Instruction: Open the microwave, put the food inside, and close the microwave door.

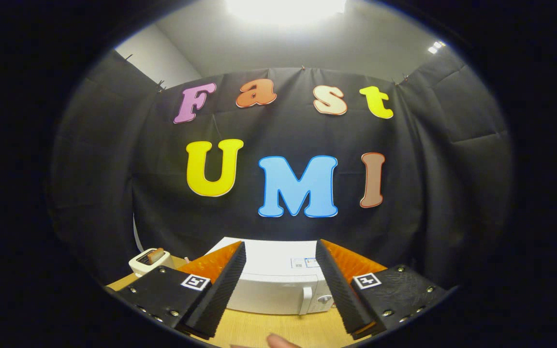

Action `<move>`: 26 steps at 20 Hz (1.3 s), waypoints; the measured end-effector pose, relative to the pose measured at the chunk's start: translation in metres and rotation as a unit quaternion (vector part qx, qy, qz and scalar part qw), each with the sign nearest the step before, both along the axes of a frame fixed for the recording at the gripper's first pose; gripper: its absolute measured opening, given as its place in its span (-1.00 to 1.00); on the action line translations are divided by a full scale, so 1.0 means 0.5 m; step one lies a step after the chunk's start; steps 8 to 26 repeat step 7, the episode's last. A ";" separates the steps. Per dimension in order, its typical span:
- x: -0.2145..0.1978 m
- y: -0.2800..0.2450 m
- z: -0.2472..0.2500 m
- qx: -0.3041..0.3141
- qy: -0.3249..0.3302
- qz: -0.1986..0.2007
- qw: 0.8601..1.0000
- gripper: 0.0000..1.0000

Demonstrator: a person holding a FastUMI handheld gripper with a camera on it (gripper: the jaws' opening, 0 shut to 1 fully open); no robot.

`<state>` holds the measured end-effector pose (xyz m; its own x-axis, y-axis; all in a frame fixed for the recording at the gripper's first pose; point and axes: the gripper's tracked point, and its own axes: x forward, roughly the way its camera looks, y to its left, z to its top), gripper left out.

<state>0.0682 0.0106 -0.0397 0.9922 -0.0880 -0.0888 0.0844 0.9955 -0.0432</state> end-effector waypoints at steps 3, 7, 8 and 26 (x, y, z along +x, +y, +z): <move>-0.022 0.008 -0.015 0.015 -0.003 0.013 1.000 0.94; -0.030 0.005 0.007 -0.003 -0.025 0.011 1.000 0.94; -0.030 0.005 0.007 -0.003 -0.025 0.011 1.000 0.94; -0.030 0.005 0.007 -0.003 -0.025 0.011 1.000 0.94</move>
